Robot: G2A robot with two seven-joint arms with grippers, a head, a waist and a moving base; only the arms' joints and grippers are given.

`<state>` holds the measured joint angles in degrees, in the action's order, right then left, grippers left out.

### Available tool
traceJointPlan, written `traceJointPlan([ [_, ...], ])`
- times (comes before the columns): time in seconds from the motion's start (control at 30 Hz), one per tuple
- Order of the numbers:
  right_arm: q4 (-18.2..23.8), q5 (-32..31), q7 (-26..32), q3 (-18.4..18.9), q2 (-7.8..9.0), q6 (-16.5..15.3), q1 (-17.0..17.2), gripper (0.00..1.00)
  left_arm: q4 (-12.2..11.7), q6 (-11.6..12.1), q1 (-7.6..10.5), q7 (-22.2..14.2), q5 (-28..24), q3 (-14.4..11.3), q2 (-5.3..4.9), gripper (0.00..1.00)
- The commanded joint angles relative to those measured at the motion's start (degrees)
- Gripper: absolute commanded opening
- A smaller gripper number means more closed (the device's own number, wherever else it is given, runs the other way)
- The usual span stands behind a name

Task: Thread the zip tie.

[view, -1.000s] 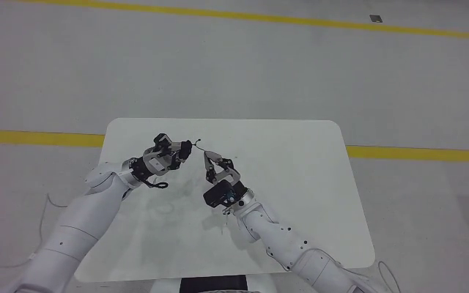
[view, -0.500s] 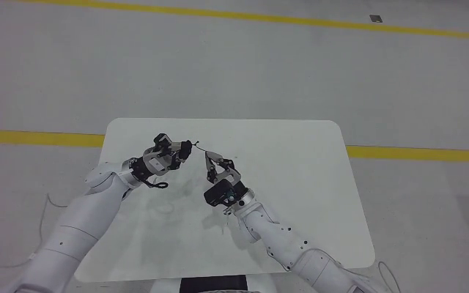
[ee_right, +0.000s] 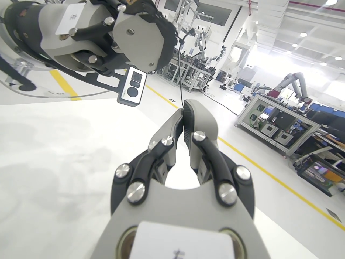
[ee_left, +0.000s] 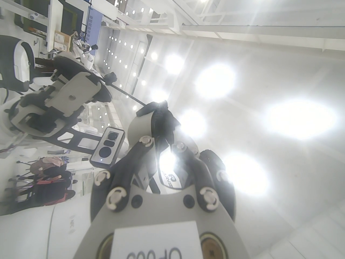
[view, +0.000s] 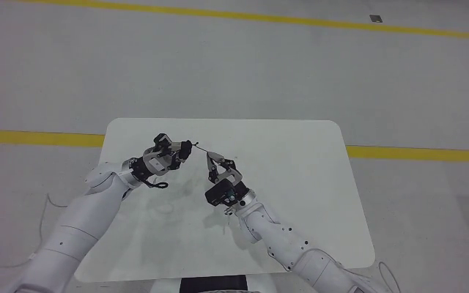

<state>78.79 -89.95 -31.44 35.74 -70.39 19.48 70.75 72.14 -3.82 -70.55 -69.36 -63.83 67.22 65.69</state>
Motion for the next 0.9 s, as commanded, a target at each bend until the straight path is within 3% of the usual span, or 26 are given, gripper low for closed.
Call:
traceJointPlan([
  [0.0,-0.05,0.00,0.09,-0.02,0.03,0.00,0.01,0.00,0.00,0.00,0.00,0.00,0.00,0.00,0.00,0.00],
  [0.87,-0.68,0.00,1.93,-0.74,0.33,0.00,-0.63,0.00,0.00,0.00,0.00,0.00,0.00,0.00,0.00,0.00],
])
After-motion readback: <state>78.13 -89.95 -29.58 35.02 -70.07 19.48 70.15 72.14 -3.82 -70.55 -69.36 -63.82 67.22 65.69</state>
